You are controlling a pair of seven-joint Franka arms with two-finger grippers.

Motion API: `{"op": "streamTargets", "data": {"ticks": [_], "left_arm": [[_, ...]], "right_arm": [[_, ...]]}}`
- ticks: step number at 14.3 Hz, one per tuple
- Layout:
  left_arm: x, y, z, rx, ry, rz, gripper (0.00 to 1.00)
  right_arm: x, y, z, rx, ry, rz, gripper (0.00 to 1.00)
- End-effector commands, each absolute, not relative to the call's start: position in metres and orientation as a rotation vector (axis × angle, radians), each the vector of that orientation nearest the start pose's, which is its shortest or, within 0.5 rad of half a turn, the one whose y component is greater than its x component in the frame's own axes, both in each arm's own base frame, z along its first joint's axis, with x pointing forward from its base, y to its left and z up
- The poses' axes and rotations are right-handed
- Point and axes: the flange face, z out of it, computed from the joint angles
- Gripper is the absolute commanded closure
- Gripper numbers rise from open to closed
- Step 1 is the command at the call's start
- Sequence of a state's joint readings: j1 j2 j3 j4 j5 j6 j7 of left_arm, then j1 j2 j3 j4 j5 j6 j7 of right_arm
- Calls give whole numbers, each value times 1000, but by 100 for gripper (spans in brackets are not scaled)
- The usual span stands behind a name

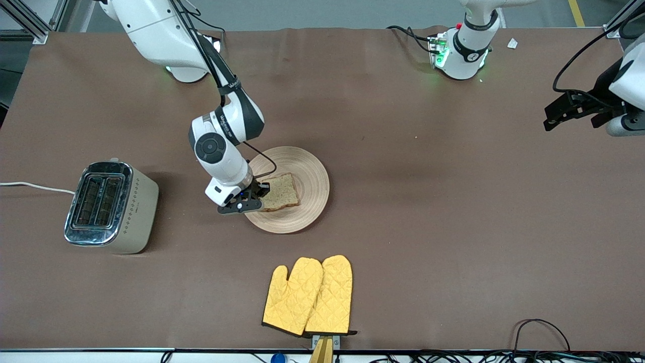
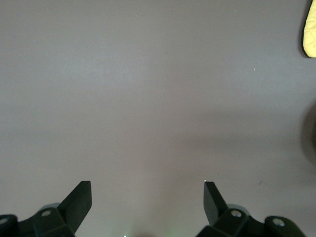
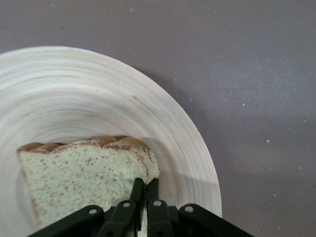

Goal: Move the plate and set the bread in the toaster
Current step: 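Lift the bread with the right gripper and carry it over the toaster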

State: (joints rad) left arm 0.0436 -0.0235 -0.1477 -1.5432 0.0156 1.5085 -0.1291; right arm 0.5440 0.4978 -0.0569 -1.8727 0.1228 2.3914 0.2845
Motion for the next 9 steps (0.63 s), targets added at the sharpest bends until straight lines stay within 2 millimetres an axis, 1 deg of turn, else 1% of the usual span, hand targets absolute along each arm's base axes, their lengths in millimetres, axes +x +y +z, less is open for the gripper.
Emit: {"op": "streamTargets", "data": {"ticks": [1, 2, 3, 4, 6, 7, 8, 9], "left_arm": [[520, -72, 645, -3113, 31, 8, 0], [518, -74, 648, -3123, 32, -1, 0], [517, -75, 649, -3124, 35, -6, 0], [515, -75, 651, -3124, 35, -11, 0], [515, -73, 651, -3125, 28, -10, 0], [517, -72, 652, -3127, 28, -24, 0], [517, -72, 653, -3129, 30, -29, 0], [519, -71, 653, -3130, 28, -34, 0]], "right_arm": [[577, 309, 338, -3078, -185, 97, 100], [579, 309, 371, -3083, -189, 132, 100], [579, 306, 395, -3098, -184, 171, 100], [578, 299, 427, -3138, -201, 173, 100], [575, 288, 473, -3247, -251, 159, 100], [575, 280, 490, -3322, -267, 155, 100], [576, 272, 500, -3400, -278, 150, 100], [575, 264, 507, -3500, -293, 154, 100]]}}
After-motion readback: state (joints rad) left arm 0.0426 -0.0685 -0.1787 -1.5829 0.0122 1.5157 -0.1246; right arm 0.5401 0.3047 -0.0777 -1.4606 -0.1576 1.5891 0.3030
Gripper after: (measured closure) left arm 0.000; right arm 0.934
